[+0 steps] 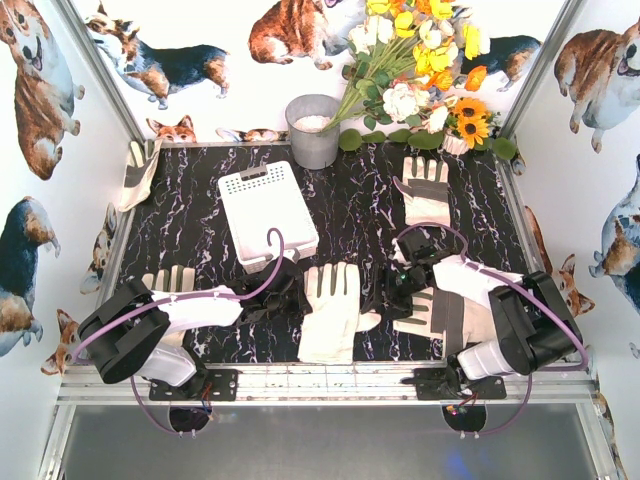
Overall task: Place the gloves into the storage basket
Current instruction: Pick up the glove from the center of the board.
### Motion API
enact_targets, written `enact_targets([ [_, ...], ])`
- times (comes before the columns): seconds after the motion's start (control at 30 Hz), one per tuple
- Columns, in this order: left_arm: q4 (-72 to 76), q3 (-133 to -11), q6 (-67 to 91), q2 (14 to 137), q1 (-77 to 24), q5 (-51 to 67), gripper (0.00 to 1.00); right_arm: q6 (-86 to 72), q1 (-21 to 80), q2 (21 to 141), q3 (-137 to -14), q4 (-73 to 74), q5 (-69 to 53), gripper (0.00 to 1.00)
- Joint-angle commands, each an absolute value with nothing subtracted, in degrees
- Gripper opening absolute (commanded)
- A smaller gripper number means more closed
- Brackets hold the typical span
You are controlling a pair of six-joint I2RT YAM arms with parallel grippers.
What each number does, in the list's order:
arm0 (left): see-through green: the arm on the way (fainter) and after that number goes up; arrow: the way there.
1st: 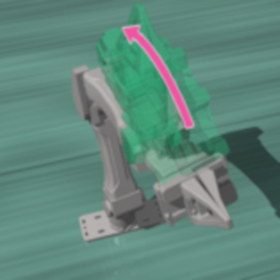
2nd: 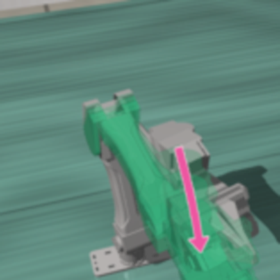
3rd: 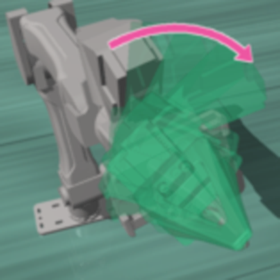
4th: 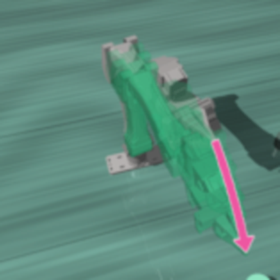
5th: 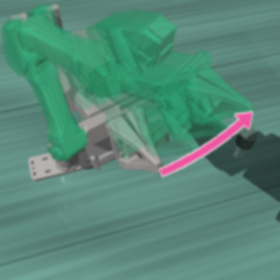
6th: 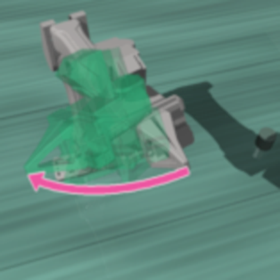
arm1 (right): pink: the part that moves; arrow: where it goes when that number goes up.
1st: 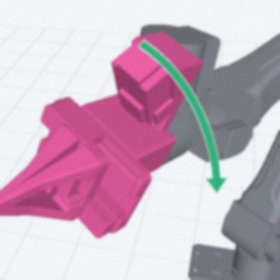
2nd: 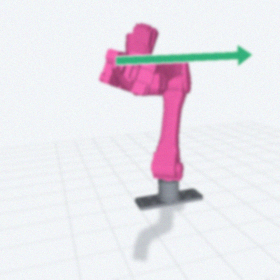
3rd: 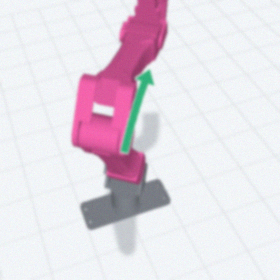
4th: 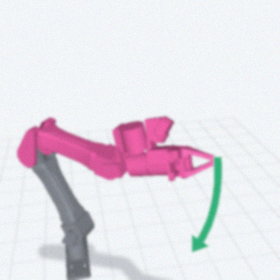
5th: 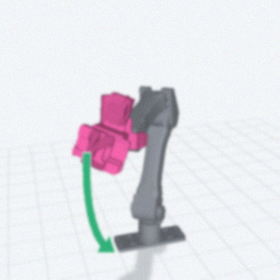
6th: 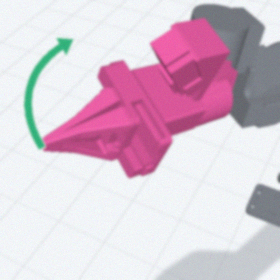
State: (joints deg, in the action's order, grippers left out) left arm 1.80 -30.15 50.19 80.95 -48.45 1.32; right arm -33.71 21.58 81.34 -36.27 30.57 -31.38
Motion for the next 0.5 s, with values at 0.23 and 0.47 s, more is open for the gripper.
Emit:
enact_targets([
  [0.23,-3.22,-28.61,49.57,82.82,-48.16,-0.10,0.00,-33.00,21.15,82.79,-32.03,21.74,-34.99,0.67],
  [0.47,-3.23,-28.74,49.57,82.86,-48.16,0.01,0.00,-37.78,21.61,84.28,-28.16,14.20,-39.39,0.67],
])
